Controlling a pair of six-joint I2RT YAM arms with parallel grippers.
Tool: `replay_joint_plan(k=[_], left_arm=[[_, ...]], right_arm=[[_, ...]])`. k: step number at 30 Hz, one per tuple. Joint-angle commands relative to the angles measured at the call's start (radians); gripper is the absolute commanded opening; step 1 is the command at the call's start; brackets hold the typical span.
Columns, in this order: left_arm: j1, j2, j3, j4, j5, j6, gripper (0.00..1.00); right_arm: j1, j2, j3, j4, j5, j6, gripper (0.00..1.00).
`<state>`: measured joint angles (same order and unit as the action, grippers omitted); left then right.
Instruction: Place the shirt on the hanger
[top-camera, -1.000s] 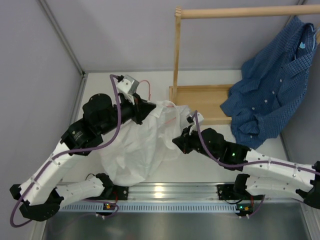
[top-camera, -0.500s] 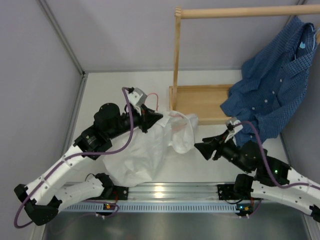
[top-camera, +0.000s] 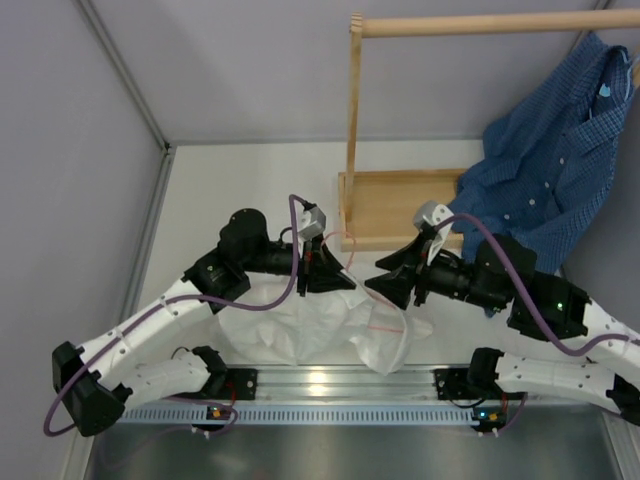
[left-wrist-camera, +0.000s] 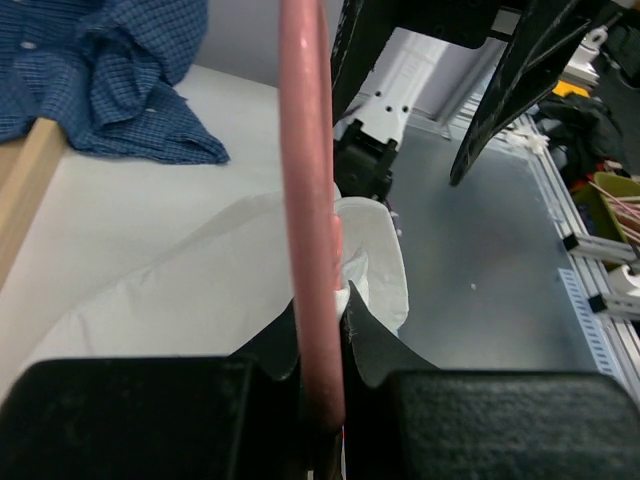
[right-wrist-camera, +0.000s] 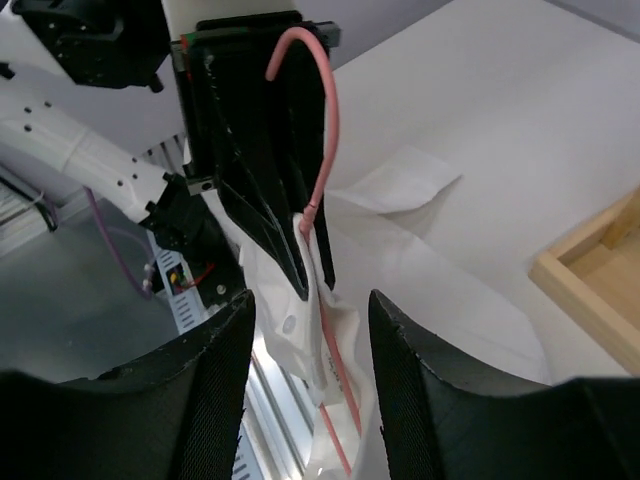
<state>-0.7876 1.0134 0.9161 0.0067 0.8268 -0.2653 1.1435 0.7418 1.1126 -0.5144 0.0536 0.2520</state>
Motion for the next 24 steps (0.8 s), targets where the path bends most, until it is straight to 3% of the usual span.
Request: replay_joint_plan(k=[1,5,8,15,22,24], left_arm=[[-0.012,0.008,0.036,0.118,0.165,-0.019,0.0],[-0.021,0.013,0.032,0.116,0.186,-0.008,0.0],[-0.029,0.02,0.032,0.116,0.207,-0.006,0.0],[-0.055,0.019,0.029,0.116,0.251,0.0,0.0],[-0.056,0.004,0.018,0.115,0.245,0.006,0.0],[-0.056,0.001,0.018,0.116,0.236,0.009,0.0]], right_arm=[[0.013,0.045,0.052,0.063,-0.178,-0.092,0.47],[0.013,0.08,0.058,0.132,-0.238,-0.094,0.45],[0.013,0.103,0.053,0.18,-0.238,-0.094,0.38],[0.013,0.149,0.056,0.237,-0.222,-0.1,0.32],[0.009,0.148,0.052,0.255,-0.218,-0.105,0.0],[0.009,0.128,0.043,0.263,-0.209,-0.105,0.0]])
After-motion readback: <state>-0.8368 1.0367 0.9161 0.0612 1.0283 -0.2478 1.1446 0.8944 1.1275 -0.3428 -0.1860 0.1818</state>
